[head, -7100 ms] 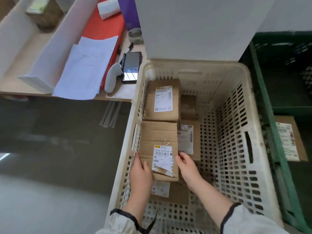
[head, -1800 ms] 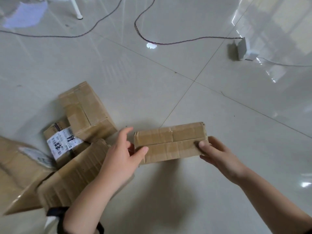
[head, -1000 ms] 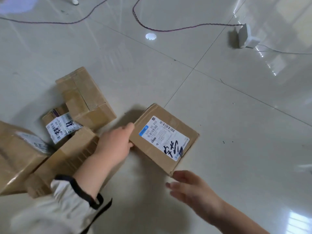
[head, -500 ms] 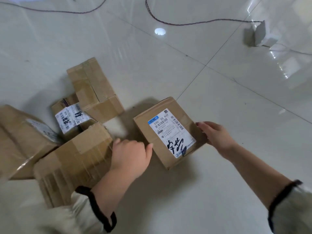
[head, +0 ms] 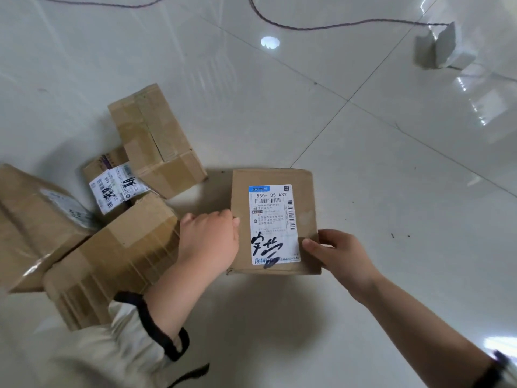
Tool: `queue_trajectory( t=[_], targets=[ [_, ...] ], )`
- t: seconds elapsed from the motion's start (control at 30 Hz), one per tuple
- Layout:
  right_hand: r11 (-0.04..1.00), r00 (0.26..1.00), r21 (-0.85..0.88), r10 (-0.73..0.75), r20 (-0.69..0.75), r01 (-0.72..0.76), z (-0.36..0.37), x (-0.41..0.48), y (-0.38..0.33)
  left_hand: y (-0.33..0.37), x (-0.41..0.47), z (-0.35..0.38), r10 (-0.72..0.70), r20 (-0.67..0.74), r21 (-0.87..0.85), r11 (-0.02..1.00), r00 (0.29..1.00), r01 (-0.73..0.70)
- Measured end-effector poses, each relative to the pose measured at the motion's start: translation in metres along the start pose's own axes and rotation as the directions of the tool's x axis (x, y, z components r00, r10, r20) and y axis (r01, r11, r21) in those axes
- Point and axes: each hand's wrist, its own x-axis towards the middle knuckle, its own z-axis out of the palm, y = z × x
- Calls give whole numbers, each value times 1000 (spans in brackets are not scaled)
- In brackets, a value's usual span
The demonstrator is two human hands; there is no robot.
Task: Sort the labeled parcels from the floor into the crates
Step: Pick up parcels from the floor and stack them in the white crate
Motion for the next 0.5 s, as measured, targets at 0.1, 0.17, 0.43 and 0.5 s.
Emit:
queue_trajectory(
  t=[0.1, 0.17, 0.43, 0.5],
  targets=[
    [1000, 1000, -9, 26, -6, -26, 0, -1, -1, 3, 4, -3, 0, 34, -82, 997, 999, 2],
    [999, 998, -22, 47, -42, -48, -3, -7, -9, 5, 5, -11, 9, 26, -219, 976, 1000, -3],
    [993, 992, -100, -73, -104, 63, -49, -110, -152, 13, -53, -193, -126, -199, -448, 894, 972, 24],
    [989, 985, -110, -114, -126, 101, -76, -154, -209, 19, -70, -267, -148, -218, -455, 890, 965, 34]
  ],
)
